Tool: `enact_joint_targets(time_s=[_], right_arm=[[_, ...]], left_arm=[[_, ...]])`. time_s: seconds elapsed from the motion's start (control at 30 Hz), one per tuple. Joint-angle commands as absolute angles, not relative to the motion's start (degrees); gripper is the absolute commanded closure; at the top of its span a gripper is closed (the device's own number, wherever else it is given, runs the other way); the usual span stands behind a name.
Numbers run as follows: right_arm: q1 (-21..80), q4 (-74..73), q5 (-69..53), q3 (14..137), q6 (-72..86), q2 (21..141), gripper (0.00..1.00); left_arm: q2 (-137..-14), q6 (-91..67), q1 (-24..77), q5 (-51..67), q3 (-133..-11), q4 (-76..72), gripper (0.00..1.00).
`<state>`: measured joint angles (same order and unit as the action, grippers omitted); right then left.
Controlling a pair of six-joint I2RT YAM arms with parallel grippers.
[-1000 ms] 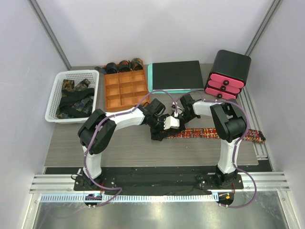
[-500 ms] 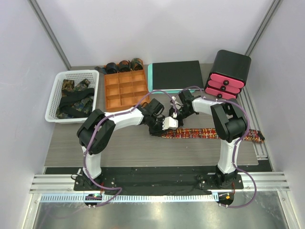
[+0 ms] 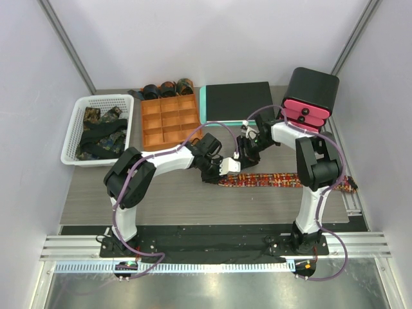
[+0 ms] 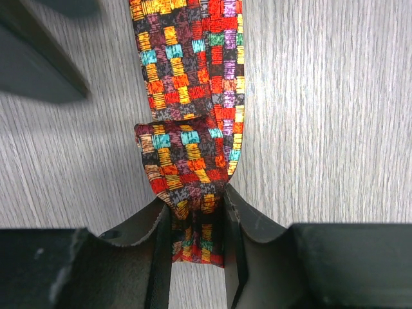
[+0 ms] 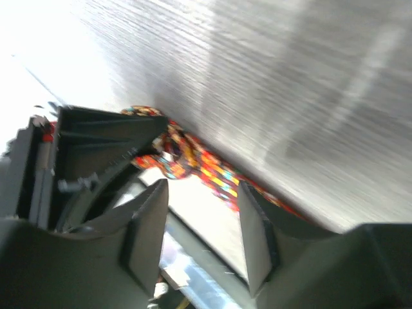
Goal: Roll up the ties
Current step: Roll the tie at the center of the board.
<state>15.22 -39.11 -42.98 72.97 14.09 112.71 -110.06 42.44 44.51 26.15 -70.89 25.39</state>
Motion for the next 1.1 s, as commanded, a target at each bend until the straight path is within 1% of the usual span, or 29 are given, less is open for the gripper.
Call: enact_joint_targets(time_s=[0.0,0.07,0.1,0.17,0.23,0.37,0.43,0.53,0.73,0.9,1.07], right_arm=[[13.45,-44.91,-37.36,74.98,-3.46,105.74,0.45],[12.13,-45.0,-34.73,73.84,-8.76,102.49,0.41],[11.69,-45.09,-34.02,72.09,-15.31,101.35,0.39],[10.81,-44.83,-31.91,69.71,-22.72,97.4,0.33],[10.72,-44.56,-30.5,65.93,-32.57,93.89,0.32],[10.72,-41.67,-31.55,58.64,-43.14,89.83,0.22],[10.72,-40.87,-31.73,57.14,-47.79,89.39,0.17],[10.72,-38.33,-31.64,54.41,-53.15,89.47,0.14],[11.16,-32.61,-29.45,51.42,-57.73,91.23,0.12],[11.6,-31.99,-27.34,48.96,-61.87,91.23,0.12],[11.69,-32.78,-26.54,47.2,-64.42,90.7,0.17]], left_arm=[[-110.3,41.75,44.74,25.4,-68.64,28.39,0.8],[-110.39,41.66,44.65,25.31,-68.73,28.39,0.8],[-110.3,41.49,44.65,25.4,-68.73,28.3,0.8],[-110.21,41.4,44.65,25.4,-68.73,28.3,0.8],[-110.04,41.22,44.65,25.4,-68.82,28.47,0.81],[-109.78,40.87,44.47,25.66,-68.91,28.74,0.81],[-109.69,40.87,44.39,25.75,-68.91,28.65,0.81],[-109.69,40.78,44.38,25.75,-69.08,28.91,0.81],[-110.04,40.61,44.47,25.58,-69.78,29.53,0.81],[-110.39,40.43,44.3,25.4,-70.4,29.79,0.81],[-110.57,39.99,44.12,25.05,-71.01,30.15,0.81]])
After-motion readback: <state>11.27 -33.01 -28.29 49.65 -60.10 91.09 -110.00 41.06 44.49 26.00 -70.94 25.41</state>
